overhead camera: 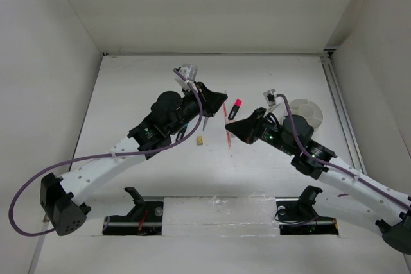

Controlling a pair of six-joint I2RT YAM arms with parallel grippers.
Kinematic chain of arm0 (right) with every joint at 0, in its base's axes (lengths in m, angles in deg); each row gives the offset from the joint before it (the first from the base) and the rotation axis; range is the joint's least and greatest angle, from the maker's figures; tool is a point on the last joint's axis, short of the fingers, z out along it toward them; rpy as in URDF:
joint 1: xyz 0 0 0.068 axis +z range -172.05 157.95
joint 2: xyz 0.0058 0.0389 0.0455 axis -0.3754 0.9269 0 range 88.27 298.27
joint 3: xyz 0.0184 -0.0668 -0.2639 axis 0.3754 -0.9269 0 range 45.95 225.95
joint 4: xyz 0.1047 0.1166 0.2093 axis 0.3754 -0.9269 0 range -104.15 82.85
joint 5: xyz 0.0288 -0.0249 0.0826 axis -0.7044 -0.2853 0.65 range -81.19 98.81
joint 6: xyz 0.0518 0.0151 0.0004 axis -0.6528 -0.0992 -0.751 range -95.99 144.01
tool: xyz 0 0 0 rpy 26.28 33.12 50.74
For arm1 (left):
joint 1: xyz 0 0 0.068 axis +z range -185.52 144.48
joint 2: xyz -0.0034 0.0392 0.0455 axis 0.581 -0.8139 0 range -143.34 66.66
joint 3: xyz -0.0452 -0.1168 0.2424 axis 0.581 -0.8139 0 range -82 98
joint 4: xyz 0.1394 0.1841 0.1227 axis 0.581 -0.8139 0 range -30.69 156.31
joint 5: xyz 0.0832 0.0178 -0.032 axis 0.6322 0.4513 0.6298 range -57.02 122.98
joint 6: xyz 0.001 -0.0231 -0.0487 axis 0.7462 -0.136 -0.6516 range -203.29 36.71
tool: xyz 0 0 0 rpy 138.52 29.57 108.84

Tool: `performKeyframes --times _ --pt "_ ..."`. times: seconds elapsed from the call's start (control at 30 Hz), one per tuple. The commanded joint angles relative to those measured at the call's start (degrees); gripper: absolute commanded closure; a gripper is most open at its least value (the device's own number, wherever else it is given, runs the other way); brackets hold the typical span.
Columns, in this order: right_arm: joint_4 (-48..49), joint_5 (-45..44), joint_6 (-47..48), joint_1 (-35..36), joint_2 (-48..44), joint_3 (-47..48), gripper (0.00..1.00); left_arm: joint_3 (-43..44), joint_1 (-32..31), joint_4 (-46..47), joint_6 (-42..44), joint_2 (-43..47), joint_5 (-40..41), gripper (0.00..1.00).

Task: Sort the stationery into containers
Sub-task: Close the pen cap on the pen.

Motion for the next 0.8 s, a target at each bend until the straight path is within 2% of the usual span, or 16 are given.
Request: performKeyframes --times 0.0,0.77 --pt "4.12 -1.78 0.33 0.59 -1.27 2.93 1.00 -0.10 0.15 3.01 -0.24 0.44 -0.22 1.00" --pt "2.81 -1.17 0.33 0.59 -0.21 2.93 1.00 0.43 0.15 3.01 -0.77 0.97 2.06 1.00"
